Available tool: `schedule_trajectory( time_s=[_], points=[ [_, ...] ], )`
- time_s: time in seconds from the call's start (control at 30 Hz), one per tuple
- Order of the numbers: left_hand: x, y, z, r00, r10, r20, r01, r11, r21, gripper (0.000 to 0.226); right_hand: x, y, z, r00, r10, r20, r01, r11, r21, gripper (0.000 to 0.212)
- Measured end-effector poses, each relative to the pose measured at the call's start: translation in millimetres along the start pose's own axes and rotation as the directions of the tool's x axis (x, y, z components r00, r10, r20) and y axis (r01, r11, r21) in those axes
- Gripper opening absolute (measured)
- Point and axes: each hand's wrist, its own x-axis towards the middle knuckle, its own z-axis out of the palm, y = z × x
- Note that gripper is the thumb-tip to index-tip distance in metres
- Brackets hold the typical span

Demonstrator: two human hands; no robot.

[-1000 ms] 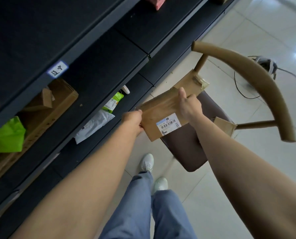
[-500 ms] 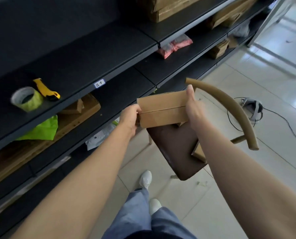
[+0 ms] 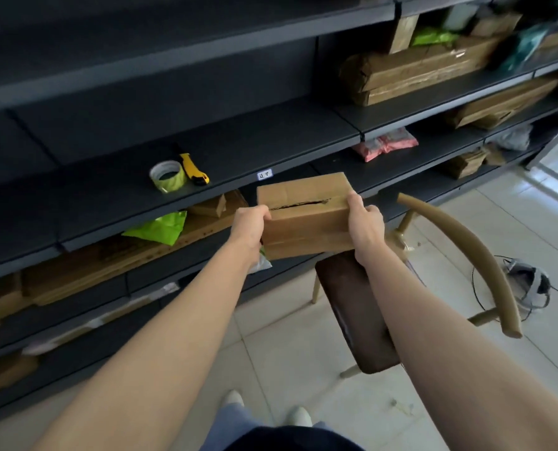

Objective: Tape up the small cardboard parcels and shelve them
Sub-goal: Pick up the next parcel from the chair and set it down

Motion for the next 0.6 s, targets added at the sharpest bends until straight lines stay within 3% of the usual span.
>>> schedule_trajectory(
  time_s=[0.17,0.37,0.6],
  points=[
    [-6,12,-73,0.991,0.077,-0.112,-0.082,0.996,-0.042,0.050,-28,-17,69,0.988,-0.092,0.125,0.094,0.995,-0.014,0.044],
    [-14,23,-201,0.954,0.137,-0.266,-0.183,0.970,-0.159,0.040,-86,-30,188,0.939,-0.131,0.318,0.157,0.986,-0.057,0.063],
    [-10,28,-342,0.932,0.146,-0.332,-0.217,0.958,-0.187,0.048,-146,-29,320,0.891,-0.126,0.436,0.200,0.971,-0.128,0.055]
  ],
)
